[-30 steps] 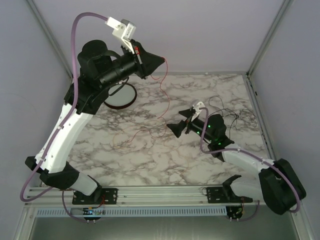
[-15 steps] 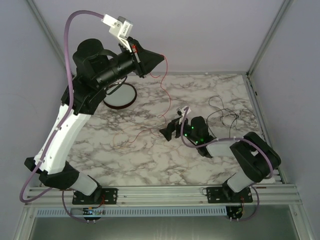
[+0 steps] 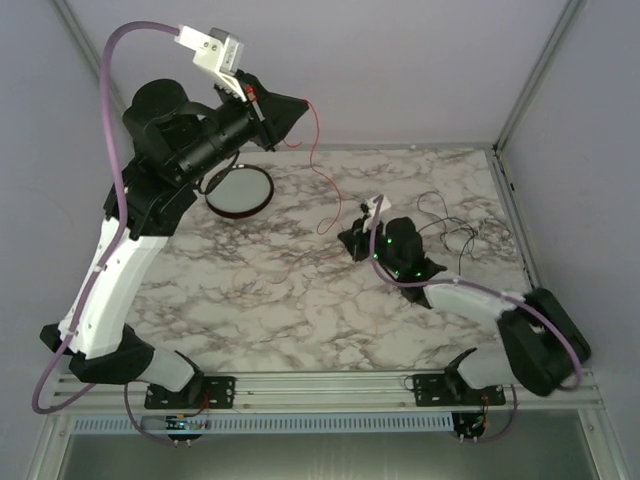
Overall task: Zip-tie the wires
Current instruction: Place the cable at the center of the board.
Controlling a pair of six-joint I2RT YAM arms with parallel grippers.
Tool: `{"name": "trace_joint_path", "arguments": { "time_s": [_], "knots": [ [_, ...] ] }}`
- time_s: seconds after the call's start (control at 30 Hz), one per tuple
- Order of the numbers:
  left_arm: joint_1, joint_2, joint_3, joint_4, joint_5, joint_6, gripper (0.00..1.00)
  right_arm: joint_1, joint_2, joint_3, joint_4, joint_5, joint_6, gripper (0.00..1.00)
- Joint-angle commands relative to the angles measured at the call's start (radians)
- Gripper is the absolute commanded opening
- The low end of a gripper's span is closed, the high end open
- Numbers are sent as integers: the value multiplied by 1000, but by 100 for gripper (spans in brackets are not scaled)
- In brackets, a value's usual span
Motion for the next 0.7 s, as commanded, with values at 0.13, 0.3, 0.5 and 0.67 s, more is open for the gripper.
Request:
{"name": "trace_joint_path", "arguments": {
  "time_s": [0.13,0.3,0.5,0.67],
  "knots": [
    [4,-164,-135,-56,-170,50,0,-11,-342,172,-591,338,-134,0],
    [4,-248,-373,16,-160,3,0,-11,-459,156,-750,476,-122,0],
    [3,-309,-567,45,-204,-51,0,-13,-547,251,-930,622,-133,0],
    [6,-365,-715,31,-284,-81,0,-13,-541,366,-1118,674,-100,0]
  ]
}}
